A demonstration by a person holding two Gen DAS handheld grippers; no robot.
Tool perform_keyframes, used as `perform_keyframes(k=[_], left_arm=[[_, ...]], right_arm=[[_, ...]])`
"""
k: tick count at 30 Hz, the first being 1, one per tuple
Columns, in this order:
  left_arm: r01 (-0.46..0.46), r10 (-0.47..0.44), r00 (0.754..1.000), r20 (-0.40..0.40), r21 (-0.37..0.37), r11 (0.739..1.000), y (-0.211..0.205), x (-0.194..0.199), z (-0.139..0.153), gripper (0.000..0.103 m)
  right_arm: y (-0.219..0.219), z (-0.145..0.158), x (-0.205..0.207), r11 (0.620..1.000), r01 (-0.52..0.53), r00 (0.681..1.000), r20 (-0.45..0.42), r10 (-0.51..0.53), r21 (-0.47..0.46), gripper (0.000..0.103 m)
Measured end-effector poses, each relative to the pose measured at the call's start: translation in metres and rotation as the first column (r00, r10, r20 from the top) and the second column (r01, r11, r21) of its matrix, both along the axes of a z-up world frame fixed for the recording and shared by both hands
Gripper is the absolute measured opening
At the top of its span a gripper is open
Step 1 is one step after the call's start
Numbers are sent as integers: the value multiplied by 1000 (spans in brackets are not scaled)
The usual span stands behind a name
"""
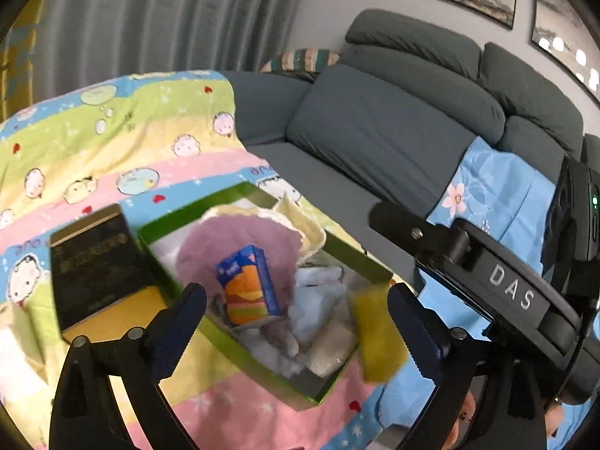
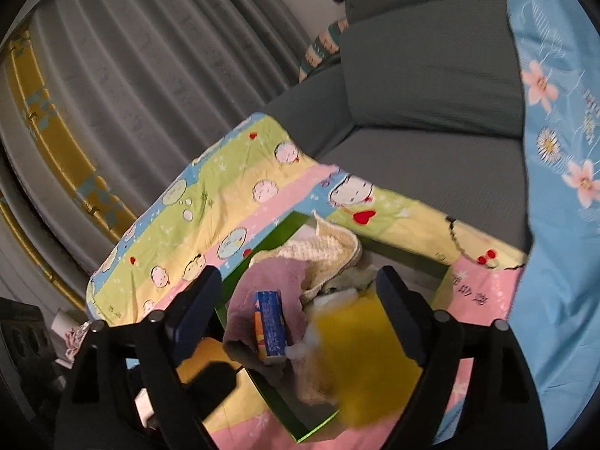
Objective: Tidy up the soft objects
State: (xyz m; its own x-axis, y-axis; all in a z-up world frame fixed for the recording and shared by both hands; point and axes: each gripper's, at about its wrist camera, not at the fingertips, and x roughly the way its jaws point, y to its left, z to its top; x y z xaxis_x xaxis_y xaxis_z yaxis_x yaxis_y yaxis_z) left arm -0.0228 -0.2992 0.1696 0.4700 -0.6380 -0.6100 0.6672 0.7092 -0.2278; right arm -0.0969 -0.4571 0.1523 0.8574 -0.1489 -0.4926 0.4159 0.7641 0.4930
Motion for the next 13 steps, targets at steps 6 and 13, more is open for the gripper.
perform_keyframes(k=[6, 13], left_arm=[[-32, 32, 999, -9, 5, 999, 18, -4, 7, 97], [-54, 54, 998, 13, -3, 999, 32, -8, 10, 97]], right_arm=[[9, 7, -10, 1000, 3, 1000, 6, -3, -31, 93], [18, 8, -13, 999, 12, 1000, -6, -12, -51, 96]])
